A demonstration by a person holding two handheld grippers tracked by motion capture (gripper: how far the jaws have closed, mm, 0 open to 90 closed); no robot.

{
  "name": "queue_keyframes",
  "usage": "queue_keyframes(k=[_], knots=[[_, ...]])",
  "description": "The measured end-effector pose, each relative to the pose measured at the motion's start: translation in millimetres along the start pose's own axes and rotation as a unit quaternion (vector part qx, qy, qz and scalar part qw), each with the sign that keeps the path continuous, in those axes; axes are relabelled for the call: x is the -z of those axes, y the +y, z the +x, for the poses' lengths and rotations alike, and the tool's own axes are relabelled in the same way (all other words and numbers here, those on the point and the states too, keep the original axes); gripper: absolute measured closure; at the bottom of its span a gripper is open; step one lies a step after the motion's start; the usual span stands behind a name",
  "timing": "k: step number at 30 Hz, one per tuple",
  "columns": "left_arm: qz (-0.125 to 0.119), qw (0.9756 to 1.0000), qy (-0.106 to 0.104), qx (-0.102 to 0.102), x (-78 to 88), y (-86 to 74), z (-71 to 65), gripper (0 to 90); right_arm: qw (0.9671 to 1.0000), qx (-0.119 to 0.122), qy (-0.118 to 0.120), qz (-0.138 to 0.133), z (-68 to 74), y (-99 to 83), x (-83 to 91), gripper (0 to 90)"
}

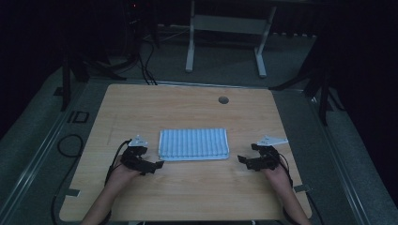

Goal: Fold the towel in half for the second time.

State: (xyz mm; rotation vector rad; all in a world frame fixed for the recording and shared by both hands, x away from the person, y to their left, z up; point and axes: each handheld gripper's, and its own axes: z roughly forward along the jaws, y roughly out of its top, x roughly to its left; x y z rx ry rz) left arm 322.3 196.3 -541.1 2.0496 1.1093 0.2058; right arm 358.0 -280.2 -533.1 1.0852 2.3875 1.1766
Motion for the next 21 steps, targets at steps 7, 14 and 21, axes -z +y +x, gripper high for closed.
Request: queue_keyframes(k=[7, 14, 21], knots=[[-0.014, 0.9998, 0.015, 0.009, 12.7, -14.8, 8.1, 1.5, 0.9998, -0.013, -0.017, -0.007, -5.8, -16.8, 14.1, 13.3], [-0.027, 0.9983, 0.05, 0.014, 29.6, -34.0, 17.0, 1.5, 0.9985, -0.042, -0.033, -0.011, -13.8, -34.5, 32.6, 13.3], [-0.034, 0.9966, 0.063, 0.04, 40.9, -46.4, 24.1, 1.7, 0.9969, -0.067, -0.038, -0.014, -20.8, -47.4, 45.8, 13.3]])
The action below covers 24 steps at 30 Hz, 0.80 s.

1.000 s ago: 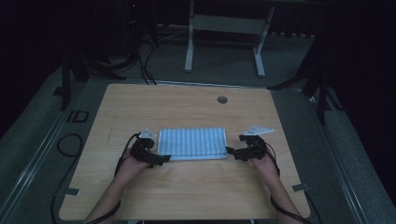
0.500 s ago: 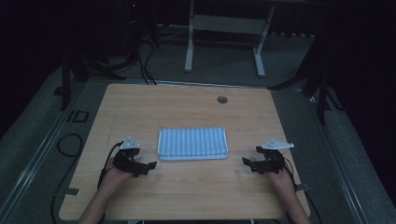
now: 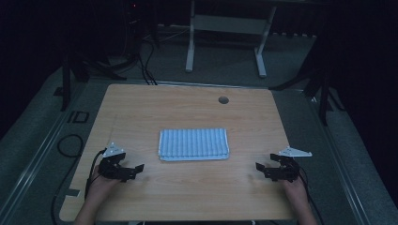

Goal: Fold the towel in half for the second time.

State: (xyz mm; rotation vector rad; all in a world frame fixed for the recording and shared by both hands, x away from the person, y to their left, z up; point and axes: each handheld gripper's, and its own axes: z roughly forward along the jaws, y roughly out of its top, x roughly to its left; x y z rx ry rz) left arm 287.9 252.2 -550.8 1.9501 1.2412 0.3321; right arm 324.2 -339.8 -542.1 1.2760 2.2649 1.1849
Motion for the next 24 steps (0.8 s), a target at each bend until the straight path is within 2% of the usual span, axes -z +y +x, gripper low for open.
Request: queue_keyframes(k=[1, 4, 8, 11, 15, 20, 23, 24], knots=[[0.014, 0.9999, -0.007, 0.005, 1.8, -3.2, 1.1, 1.8, 1.0, -0.007, -0.004, 0.0, -0.9, -3.6, 4.8, 13.3], [0.017, 0.9999, -0.001, -0.001, 2.4, -6.8, 0.8, 1.8, 0.9999, -0.011, -0.006, -0.003, -1.5, -7.3, 8.8, 13.4], [0.002, 0.9999, 0.014, 0.002, 6.8, -12.0, 0.6, 1.8, 0.9998, -0.013, -0.017, -0.007, 0.6, -12.9, 16.3, 13.3], [-0.011, 0.9995, 0.028, 0.011, 12.5, -16.5, 2.5, 1.8, 0.9995, -0.013, -0.028, -0.007, 2.0, -19.4, 24.4, 13.3], [-0.001, 0.9991, 0.04, 0.017, 15.6, -20.4, 4.5, 1.8, 0.9988, -0.025, -0.041, -0.012, -2.0, -25.3, 31.4, 13.4], [-0.003, 0.9985, 0.052, 0.02, 19.3, -24.3, 7.4, 1.8, 0.9979, -0.039, -0.049, -0.017, -6.7, -30.7, 36.1, 13.4], [-0.013, 0.9978, 0.056, 0.031, 22.8, -25.4, 10.1, 1.8, 0.9975, -0.044, -0.049, -0.023, -9.3, -32.5, 41.0, 13.4], [-0.01, 0.9977, 0.059, 0.031, 22.9, -25.5, 10.3, 1.8, 0.9974, -0.045, -0.051, -0.024, -9.8, -32.9, 41.5, 13.5]])
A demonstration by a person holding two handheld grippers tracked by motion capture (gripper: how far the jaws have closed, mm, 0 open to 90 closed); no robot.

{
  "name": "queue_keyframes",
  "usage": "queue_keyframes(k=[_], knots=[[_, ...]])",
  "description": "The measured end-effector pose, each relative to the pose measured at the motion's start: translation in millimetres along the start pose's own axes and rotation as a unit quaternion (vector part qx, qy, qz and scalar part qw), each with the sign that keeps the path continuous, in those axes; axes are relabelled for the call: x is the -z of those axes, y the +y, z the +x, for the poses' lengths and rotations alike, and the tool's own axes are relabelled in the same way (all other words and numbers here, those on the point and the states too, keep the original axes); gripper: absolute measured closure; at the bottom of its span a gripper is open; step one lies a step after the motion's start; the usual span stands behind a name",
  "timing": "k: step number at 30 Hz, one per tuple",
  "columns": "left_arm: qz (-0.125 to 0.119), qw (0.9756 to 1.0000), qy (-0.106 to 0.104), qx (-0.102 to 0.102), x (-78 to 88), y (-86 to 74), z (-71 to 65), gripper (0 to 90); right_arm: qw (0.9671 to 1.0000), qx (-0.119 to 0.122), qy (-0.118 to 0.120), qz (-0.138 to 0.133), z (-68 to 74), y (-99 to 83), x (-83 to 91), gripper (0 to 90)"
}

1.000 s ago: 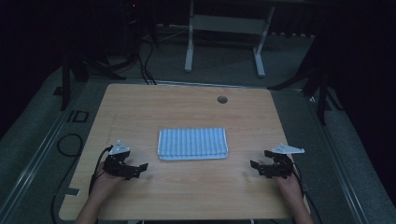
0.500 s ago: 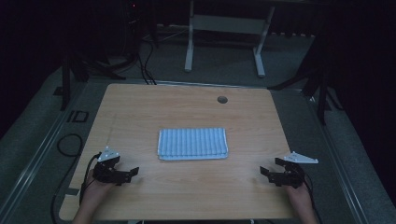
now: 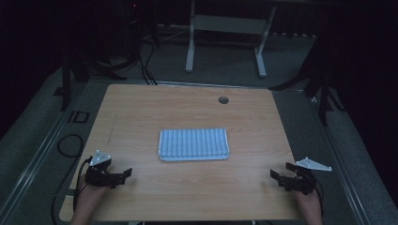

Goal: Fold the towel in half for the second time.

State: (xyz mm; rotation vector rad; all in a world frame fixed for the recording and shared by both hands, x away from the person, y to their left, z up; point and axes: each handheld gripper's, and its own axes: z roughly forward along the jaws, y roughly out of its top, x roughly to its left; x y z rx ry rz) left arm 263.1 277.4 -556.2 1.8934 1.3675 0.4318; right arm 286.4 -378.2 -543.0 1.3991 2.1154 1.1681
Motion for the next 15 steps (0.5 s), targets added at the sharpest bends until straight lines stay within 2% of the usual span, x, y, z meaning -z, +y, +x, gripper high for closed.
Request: queue_keyframes(k=[6, 9, 15], knots=[[-0.004, 1.0, 0.004, -0.002, 0.1, -1.7, -0.8, 1.8, 1.0, -0.001, -0.001, -0.001, -2.0, -0.7, -0.3, 13.5], [-0.011, 0.9999, 0.007, 0.002, 0.6, -2.1, -1.5, 1.8, 0.9999, -0.007, 0.009, -0.006, -3.6, -0.7, 1.0, 13.6], [-0.011, 0.9999, 0.005, 0.001, 1.0, -3.2, -1.4, 1.8, 1.0, -0.004, 0.006, -0.003, -3.4, -1.0, -0.3, 13.7]])
